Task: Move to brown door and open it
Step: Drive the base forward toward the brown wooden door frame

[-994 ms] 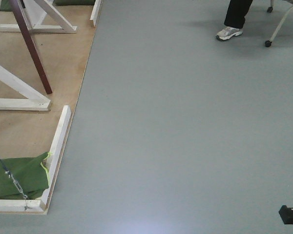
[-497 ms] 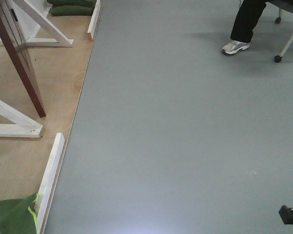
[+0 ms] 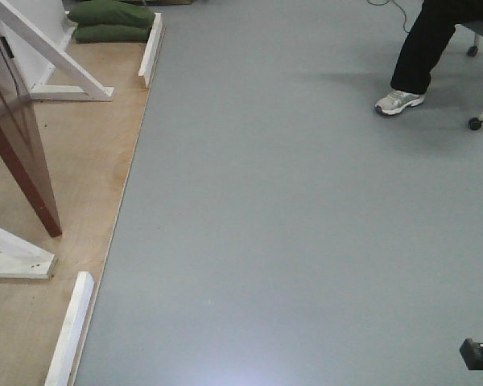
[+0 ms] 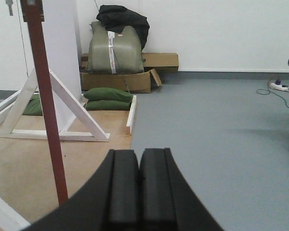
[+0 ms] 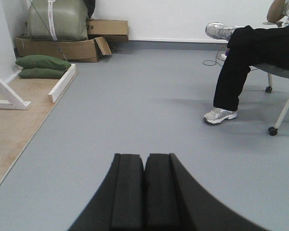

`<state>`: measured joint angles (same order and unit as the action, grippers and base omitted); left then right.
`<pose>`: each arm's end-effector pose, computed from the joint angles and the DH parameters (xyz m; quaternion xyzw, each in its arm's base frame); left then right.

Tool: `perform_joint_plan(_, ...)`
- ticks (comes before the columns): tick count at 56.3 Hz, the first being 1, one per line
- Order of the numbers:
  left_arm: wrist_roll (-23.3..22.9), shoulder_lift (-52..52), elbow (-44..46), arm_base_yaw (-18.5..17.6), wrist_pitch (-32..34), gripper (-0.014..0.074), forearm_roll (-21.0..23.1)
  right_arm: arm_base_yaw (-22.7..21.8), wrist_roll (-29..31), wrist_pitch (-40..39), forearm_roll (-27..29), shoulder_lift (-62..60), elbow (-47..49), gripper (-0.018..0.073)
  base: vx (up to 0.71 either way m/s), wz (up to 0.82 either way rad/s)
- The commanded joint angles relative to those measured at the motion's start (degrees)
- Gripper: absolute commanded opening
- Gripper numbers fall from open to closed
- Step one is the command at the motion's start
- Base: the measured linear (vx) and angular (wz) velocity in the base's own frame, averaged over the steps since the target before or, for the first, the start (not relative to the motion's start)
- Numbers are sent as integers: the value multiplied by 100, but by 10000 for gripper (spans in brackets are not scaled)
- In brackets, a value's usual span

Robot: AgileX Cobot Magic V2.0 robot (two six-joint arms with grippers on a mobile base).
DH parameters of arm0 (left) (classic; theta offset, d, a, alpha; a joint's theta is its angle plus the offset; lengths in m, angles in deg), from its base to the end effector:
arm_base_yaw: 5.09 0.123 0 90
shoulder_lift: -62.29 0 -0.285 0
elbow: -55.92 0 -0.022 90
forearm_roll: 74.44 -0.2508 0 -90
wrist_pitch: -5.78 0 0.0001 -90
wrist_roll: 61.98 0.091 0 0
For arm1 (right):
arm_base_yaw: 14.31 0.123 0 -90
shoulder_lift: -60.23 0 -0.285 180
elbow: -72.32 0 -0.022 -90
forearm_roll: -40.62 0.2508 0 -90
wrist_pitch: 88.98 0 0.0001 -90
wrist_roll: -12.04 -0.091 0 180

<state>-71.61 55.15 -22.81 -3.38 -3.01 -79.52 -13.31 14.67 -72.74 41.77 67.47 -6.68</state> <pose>0.0564 0.0029 0.1910 -0.0451 0.7337 -0.0122 0.6779 0.0549 0.0015 0.1776 -0.0189 0.7795 -0.0007 0.6261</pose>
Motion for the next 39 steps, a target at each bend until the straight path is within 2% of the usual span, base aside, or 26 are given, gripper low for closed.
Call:
perform_joint_plan(1,-49,90,101,-44,447,-3,15,-9,32,-472,-38,-90,-22,0,41,0)
perform_joint_plan(39,-49,90,101,-44,447,-3,15,-9,32,-472,-38,-90,-22,0,38,-2)
